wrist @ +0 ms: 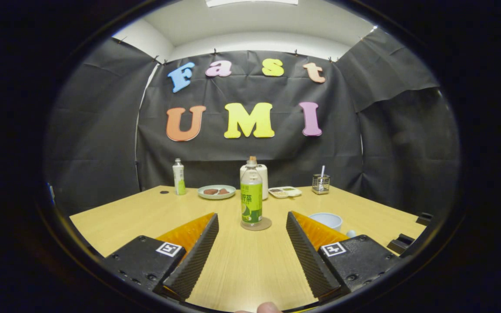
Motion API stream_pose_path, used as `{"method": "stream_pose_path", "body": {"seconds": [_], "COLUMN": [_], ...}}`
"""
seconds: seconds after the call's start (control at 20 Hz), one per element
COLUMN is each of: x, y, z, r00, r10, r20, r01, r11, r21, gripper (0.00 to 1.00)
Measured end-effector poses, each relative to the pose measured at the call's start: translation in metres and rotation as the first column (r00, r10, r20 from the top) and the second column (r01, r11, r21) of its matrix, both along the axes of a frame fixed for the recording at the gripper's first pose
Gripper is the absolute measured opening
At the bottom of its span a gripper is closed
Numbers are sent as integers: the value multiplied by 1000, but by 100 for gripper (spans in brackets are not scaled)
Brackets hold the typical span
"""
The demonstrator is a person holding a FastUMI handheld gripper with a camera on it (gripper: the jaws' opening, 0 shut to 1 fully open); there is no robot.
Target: Take the bottle from table, then pour the juice into the cup, finally place the bottle on the coaster
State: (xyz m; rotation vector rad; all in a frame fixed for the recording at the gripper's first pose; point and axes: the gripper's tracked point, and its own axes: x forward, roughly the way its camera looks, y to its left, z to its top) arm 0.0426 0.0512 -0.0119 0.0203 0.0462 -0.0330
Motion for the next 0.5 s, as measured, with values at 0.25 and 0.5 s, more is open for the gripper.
{"method": "stream_pose_path", "body": {"seconds": [0.25, 0.5], "x": [0, 2], "y": [3, 2], "z": [0, -3], "r00": [1000, 1000], "r10": [5, 9], "r20": [0, -9], "r01": [-5, -9], "r11": [1000, 1000], "r21": [1, 4], "gripper": [100, 100]}}
